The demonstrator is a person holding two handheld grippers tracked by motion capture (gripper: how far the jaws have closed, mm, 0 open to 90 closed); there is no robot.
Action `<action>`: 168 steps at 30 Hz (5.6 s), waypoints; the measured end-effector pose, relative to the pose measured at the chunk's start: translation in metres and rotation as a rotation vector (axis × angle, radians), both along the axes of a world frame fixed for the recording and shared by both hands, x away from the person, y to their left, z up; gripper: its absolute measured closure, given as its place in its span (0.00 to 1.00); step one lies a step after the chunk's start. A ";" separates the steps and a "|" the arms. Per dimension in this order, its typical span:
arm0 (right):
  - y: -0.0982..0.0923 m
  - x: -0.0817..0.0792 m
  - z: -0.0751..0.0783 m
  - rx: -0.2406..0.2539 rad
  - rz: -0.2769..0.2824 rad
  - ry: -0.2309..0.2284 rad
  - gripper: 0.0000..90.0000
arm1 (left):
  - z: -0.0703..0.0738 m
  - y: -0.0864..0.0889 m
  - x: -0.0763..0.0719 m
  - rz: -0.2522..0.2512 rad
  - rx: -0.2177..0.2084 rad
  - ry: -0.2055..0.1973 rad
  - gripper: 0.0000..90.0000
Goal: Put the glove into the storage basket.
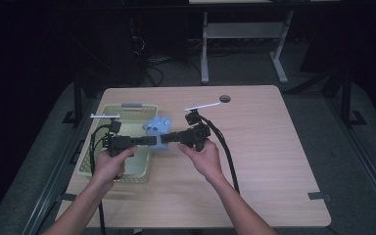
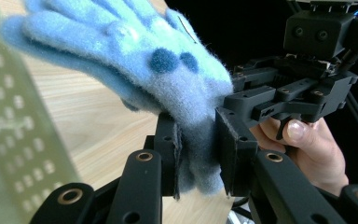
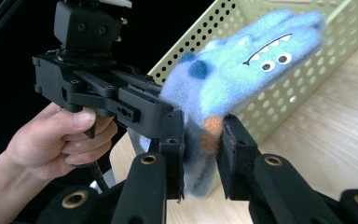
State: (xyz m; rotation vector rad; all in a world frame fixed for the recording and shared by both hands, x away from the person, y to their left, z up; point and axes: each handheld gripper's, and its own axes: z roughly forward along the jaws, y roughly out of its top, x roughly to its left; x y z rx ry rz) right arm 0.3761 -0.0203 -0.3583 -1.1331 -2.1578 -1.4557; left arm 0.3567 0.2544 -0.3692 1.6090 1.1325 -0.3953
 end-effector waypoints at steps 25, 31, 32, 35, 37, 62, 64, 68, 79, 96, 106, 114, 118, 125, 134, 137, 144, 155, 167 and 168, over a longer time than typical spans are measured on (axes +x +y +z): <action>0.058 0.017 -0.007 0.022 0.047 0.039 0.80 | 0.002 0.055 0.001 0.049 0.047 0.009 0.80; 0.070 0.019 -0.012 0.031 0.051 0.058 0.79 | -0.001 0.066 0.002 0.052 0.061 0.017 0.80; 0.072 0.019 -0.013 0.029 0.053 0.056 0.79 | -0.002 0.067 0.002 0.053 0.062 0.022 0.80; 0.075 0.021 -0.017 0.024 0.058 0.060 0.79 | -0.004 0.070 0.003 0.054 0.070 0.030 0.80; 0.078 0.022 -0.019 0.024 0.060 0.068 0.79 | -0.006 0.072 0.004 0.057 0.076 0.032 0.80; 0.100 0.029 -0.044 -0.016 0.084 0.103 0.74 | -0.015 0.089 0.006 0.060 0.177 0.073 0.81; 0.100 0.029 -0.044 -0.017 0.087 0.105 0.73 | -0.015 0.090 0.007 0.062 0.178 0.079 0.81; 0.099 0.029 -0.046 -0.032 0.083 0.100 0.72 | -0.016 0.092 0.007 0.062 0.189 0.085 0.81; 0.092 0.028 -0.044 -0.055 0.063 0.086 0.69 | -0.023 0.087 0.012 0.074 0.282 0.124 0.81; 0.078 0.019 -0.034 -0.047 0.066 0.059 0.67 | -0.037 0.070 0.029 0.086 0.548 0.212 0.80; 0.066 0.015 -0.031 -0.018 0.059 0.047 0.64 | -0.040 0.070 0.030 0.145 0.594 0.229 0.64; 0.057 0.012 -0.027 -0.001 0.051 0.055 0.67 | -0.026 0.080 0.029 0.216 0.613 0.164 0.60; 0.053 0.012 -0.026 0.000 0.044 0.055 0.68 | -0.026 0.076 0.029 0.188 0.620 0.137 0.73; 0.043 0.012 -0.025 0.002 0.035 0.049 0.69 | -0.038 0.060 0.036 0.177 0.709 0.177 0.75; 0.029 0.009 -0.026 0.011 0.016 0.061 0.69 | -0.036 0.064 0.036 0.189 0.670 0.179 0.70; 0.026 0.009 -0.025 0.023 0.004 0.064 0.68 | -0.028 0.068 0.032 0.205 0.638 0.134 0.62; 0.014 0.007 -0.026 0.021 -0.010 0.063 0.67 | -0.019 0.067 0.027 0.227 0.549 0.088 0.55; -0.010 0.008 -0.030 0.042 -0.041 0.075 0.60 | -0.011 0.057 0.023 0.235 0.458 0.024 0.44; -0.033 0.008 -0.030 0.040 -0.080 0.076 0.57 | -0.001 0.043 0.019 0.194 0.409 -0.014 0.39; -0.034 0.008 -0.030 0.039 -0.085 0.076 0.56 | 0.000 0.041 0.019 0.191 0.404 -0.018 0.39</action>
